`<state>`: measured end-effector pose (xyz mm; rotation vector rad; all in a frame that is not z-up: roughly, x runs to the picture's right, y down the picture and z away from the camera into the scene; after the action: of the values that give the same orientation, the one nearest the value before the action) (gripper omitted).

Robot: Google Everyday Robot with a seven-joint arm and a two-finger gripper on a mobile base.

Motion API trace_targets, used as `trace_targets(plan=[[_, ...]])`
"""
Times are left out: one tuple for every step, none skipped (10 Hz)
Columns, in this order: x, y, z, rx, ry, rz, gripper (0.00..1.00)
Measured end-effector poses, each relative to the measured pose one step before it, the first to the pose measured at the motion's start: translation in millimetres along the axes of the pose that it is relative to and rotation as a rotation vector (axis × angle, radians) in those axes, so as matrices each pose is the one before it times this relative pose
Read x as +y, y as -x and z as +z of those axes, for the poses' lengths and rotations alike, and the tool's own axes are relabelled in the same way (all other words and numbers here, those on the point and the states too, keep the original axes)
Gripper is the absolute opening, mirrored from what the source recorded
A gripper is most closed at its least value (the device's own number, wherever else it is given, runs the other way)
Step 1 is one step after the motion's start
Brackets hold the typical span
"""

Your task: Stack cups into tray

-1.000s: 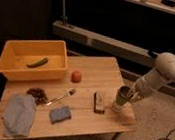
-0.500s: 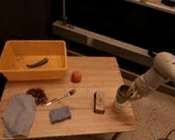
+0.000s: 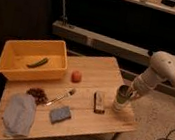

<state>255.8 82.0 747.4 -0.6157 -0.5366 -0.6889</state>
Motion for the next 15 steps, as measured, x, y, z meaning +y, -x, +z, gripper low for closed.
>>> trace_targets(plan=[[0.87, -0.39, 1.49, 0.00173, 0.00262, -0.00042, 0.68], [0.39, 0.05, 2.66, -0.00067, -0.00025, 0.00336, 0.78], [-0.16, 0.46, 2.12, -0.00182, -0.00112, 0.00265, 0.8], [-0.71, 0.34, 1.45, -0.00043, -0.00285, 0.00113, 0.8], [-0.61, 0.22, -0.1, 0.00064, -0.00153, 0.0009, 0.8], [-1.2, -0.87, 0.82, -0.00635, -0.00462, 0.00517, 0.8], [-0.78, 0.46, -0.51, -0.00607, -0.00184, 0.00243, 0.8], [-0.01, -0.22, 0.63, -0.00494, -0.00074, 0.00513, 0.8], [-0.88, -0.46, -0.4, -0.00127, -0.00389, 0.00418, 0.8], [-1.19, -1.12, -0.51, -0.004, -0.00487, 0.00435, 0.8], [-0.77, -0.55, -0.11, -0.00313, -0.00215, 0.00212, 0.8], [0.01, -0.2, -2.21, 0.00463, 0.00179, -0.00131, 0.8], [1.52, -0.19, -1.6, 0.00473, 0.00277, -0.00008, 0.8], [1.61, -0.49, -1.5, 0.00269, 0.0005, 0.00332, 0.8], [2.47, -1.14, 0.01, 0.00089, 0.00112, 0.00431, 0.8]])
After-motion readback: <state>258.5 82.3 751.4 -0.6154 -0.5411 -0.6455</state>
